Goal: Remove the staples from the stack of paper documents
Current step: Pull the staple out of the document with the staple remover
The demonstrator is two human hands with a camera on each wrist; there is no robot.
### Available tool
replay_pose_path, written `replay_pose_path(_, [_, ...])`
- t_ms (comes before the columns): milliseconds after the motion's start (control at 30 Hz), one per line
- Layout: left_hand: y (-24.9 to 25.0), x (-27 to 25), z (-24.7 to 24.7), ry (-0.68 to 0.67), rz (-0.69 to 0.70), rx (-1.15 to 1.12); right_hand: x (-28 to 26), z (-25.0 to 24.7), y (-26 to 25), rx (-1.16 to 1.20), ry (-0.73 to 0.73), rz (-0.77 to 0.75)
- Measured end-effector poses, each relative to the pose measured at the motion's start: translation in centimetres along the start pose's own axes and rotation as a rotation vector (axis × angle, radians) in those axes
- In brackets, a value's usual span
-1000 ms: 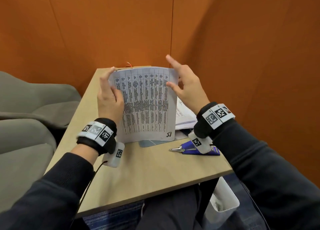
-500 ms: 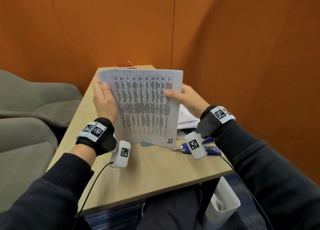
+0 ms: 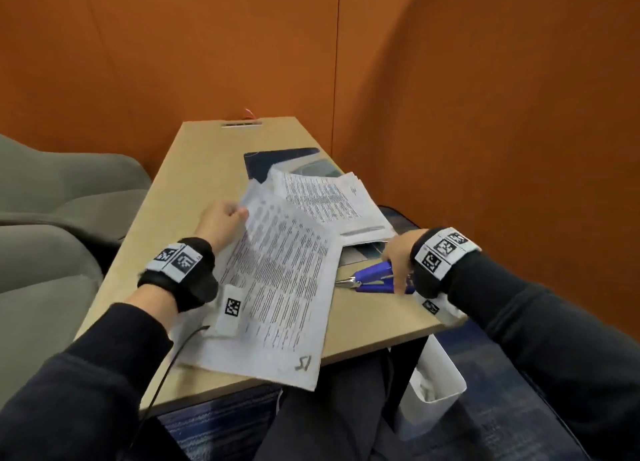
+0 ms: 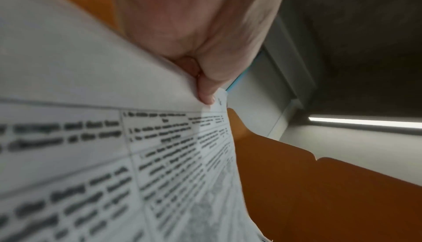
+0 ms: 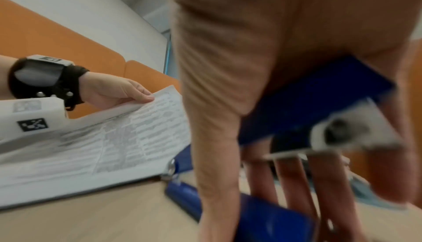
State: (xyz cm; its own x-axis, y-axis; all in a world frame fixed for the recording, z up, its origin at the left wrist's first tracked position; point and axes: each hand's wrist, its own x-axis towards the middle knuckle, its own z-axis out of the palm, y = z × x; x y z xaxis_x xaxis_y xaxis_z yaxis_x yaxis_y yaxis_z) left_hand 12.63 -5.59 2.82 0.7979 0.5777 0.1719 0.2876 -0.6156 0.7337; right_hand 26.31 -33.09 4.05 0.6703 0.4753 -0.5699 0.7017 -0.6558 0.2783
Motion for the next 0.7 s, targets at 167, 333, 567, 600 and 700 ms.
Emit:
replay_pose_path(167, [-0.9, -1.3, 2.1, -0.075, -0.109, -0.222, 0.7, 2.6, 0.2, 0.159, 0.289, -0.086])
replay_pose_path(333, [-1.0, -1.6, 1.9, -0.087, -0.106, -0.247, 1.1, 3.3, 2.1, 0.479, 0.475, 0.002])
replay_pose_path(567, [2.6, -2.5, 2.7, -0.193, 0.031, -0.250, -1.1, -2.4, 0.9, 1.223, 1.044, -0.182])
replay_pose_path(600, [3.5, -2.6, 2.9, -0.207, 0.053, -0.255, -1.2, -3.5, 0.0, 1.388, 1.084, -0.235])
replay_pose_path(700, [5.9, -2.8, 3.6, -0.236, 0.119, -0.265, -1.0, -6.0, -2.7, 1.641, 1.119, -0.298])
